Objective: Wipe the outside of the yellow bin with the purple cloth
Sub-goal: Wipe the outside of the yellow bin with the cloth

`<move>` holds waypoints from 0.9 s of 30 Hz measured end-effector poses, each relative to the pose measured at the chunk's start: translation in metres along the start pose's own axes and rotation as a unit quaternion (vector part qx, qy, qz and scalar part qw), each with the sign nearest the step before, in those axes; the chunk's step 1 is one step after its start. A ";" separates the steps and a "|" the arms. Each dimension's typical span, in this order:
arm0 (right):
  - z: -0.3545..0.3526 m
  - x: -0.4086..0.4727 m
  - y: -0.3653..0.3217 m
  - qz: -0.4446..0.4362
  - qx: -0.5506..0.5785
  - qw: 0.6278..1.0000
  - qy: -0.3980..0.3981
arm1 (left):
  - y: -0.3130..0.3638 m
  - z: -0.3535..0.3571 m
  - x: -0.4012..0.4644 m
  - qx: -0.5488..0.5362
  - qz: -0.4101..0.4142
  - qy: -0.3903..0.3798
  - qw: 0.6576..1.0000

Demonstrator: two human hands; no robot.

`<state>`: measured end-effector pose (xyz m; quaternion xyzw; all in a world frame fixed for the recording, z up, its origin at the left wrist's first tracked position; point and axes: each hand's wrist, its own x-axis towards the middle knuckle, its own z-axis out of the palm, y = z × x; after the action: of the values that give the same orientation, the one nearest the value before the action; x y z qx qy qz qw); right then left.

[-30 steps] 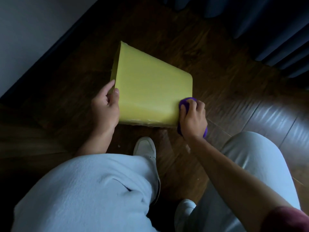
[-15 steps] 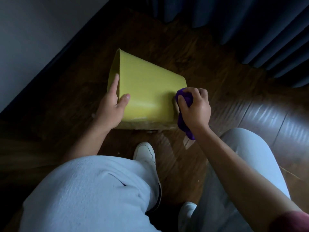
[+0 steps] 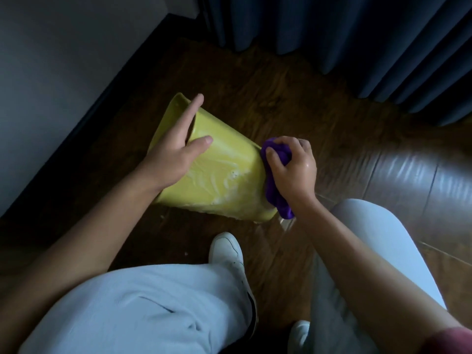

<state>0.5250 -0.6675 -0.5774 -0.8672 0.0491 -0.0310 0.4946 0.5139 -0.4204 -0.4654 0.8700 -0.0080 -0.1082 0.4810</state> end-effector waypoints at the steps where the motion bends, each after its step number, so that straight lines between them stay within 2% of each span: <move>1: -0.002 0.002 0.001 0.011 0.004 1.000 0.002 | 0.000 -0.001 -0.007 0.024 0.021 -0.016 0.999; 4: -0.007 0.005 0.003 0.052 0.027 0.998 0.002 | -0.007 0.005 -0.033 0.128 0.075 -0.040 0.988; 6: -0.008 0.004 0.004 0.071 0.037 0.997 0.001 | -0.014 0.013 -0.043 0.167 0.077 -0.033 0.982; 8: -0.010 0.003 0.003 0.076 0.047 0.996 0.003 | -0.019 0.021 -0.047 0.175 0.069 -0.021 0.982; 13: -0.016 0.008 -0.001 0.063 0.038 0.997 0.017 | -0.027 0.028 -0.049 0.178 0.107 0.000 0.978; 20: -0.024 0.006 -0.005 0.052 0.051 0.997 0.023 | -0.026 0.033 -0.054 0.200 0.148 0.101 0.963; 22: -0.028 0.008 -0.005 0.051 0.056 0.997 0.031 | -0.021 0.026 -0.044 0.186 0.138 0.123 0.965; 27: -0.036 0.012 -0.003 0.059 0.058 0.996 0.022 | -0.010 0.011 -0.017 0.121 0.032 0.116 0.985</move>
<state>0.5337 -0.6981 -0.5562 -0.8318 0.1096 -0.0237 0.5436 0.4941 -0.4219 -0.4761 0.9277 0.0068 0.0103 0.3731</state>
